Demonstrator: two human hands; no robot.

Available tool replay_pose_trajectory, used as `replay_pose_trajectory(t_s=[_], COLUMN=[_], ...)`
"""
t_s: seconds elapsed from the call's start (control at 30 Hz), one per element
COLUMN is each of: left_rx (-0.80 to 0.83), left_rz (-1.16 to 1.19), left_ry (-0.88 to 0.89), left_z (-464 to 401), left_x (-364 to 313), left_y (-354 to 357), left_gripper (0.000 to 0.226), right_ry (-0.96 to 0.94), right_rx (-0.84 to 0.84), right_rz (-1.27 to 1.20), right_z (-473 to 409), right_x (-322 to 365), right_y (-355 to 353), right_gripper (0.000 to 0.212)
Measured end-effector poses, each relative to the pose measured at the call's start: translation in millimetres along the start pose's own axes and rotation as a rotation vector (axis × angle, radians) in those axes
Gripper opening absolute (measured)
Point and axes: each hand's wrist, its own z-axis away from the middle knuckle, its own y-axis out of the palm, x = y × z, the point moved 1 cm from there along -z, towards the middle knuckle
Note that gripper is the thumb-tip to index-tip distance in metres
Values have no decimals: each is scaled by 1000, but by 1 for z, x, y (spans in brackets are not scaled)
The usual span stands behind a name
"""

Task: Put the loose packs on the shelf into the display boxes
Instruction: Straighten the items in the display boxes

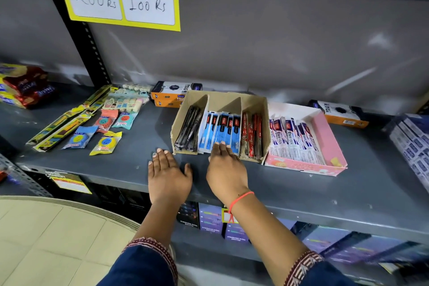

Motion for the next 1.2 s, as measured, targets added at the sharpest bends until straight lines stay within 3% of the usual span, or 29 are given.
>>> replay_pose_trajectory(t_s=[0.13,0.2,0.33,0.43,0.57,0.73,0.8,0.97,1.2], left_rx=[25,35,54,63,77,59,39,27,13], left_rz=[18,44,106,129,123,91,94,88,80], left_ry=[-21,-38,-39,-21,-20,-23,-28,-31,-21], left_z=[3,6,22,36,47,48,48,49,48], left_x=[-2,-6,-31,-55,-75,-80,-80,-80,-79], left_y=[-4,-6,-4,1,8,11,12,13,14], left_gripper=[70,69,69,68,69,70,71,71,72], right_ry=[-60,-12,133,160,111,-67,-71,-49,-57], right_rx=[-376,-412,-301,-188,-160,-217,-155,-265,-322], right_rz=[9,-76,-125,-48,191,513,528,556,538], right_z=[14,17,19,22,14,3,-2,-8,-7], right_x=[-15,-30,-50,-58,-63,-77,-86,-93,-89], right_y=[-22,-32,-42,-46,-53,-44,-34,-20,-18], right_gripper=[29,31,41,45,38,34,38,43,24])
